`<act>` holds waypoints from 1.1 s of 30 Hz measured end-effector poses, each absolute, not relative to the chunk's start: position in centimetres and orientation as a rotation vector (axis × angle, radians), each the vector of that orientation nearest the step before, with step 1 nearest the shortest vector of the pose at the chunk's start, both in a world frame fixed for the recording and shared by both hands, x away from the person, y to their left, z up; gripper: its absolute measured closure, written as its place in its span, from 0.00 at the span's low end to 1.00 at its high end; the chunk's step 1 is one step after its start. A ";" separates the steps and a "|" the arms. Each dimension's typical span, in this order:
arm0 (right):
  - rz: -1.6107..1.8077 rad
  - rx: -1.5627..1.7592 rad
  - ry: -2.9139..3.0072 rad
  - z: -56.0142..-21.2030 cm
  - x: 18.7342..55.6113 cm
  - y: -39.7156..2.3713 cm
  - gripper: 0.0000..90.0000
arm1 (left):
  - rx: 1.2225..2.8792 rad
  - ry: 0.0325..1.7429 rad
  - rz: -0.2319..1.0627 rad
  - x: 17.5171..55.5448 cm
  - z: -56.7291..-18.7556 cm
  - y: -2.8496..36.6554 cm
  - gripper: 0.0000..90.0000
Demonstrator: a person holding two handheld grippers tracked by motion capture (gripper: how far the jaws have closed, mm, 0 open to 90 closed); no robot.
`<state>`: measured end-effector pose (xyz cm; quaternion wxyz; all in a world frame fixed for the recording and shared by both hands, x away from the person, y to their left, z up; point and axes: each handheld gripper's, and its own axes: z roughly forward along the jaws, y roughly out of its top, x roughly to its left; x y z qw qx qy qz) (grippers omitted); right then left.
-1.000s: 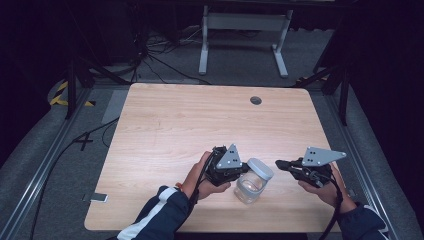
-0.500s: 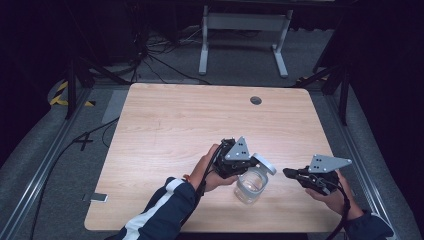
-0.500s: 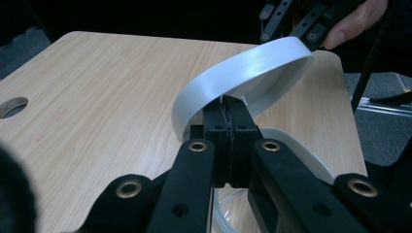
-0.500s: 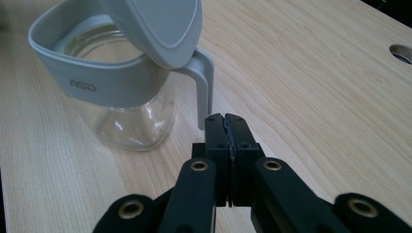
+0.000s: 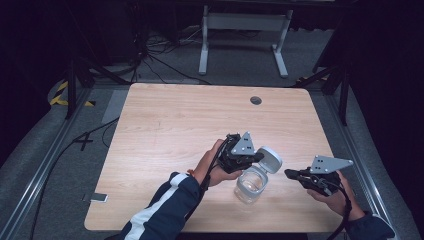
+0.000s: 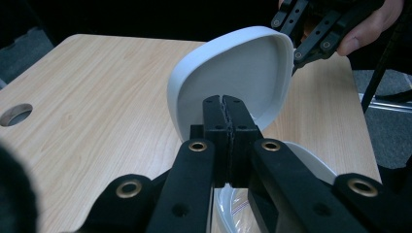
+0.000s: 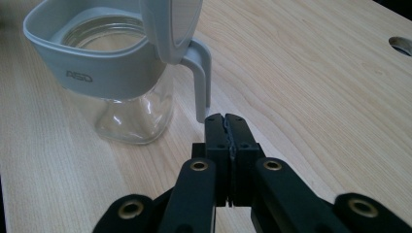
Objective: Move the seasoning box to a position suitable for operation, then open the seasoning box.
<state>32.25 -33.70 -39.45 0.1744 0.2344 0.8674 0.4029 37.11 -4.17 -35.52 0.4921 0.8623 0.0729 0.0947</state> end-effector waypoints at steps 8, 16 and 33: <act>1.132 0.665 2.464 -39.6 32.5 -33.7 1.00 | 2.096 0.186 0.257 36.8 -35.4 -2.3 0.98; 1.128 0.686 2.449 -39.6 32.8 -34.0 0.99 | 2.127 0.257 0.334 36.6 -36.3 1.9 0.91; 1.119 0.693 2.418 -39.0 32.6 -34.5 0.98 | 2.267 0.445 0.498 36.1 -39.2 10.6 0.78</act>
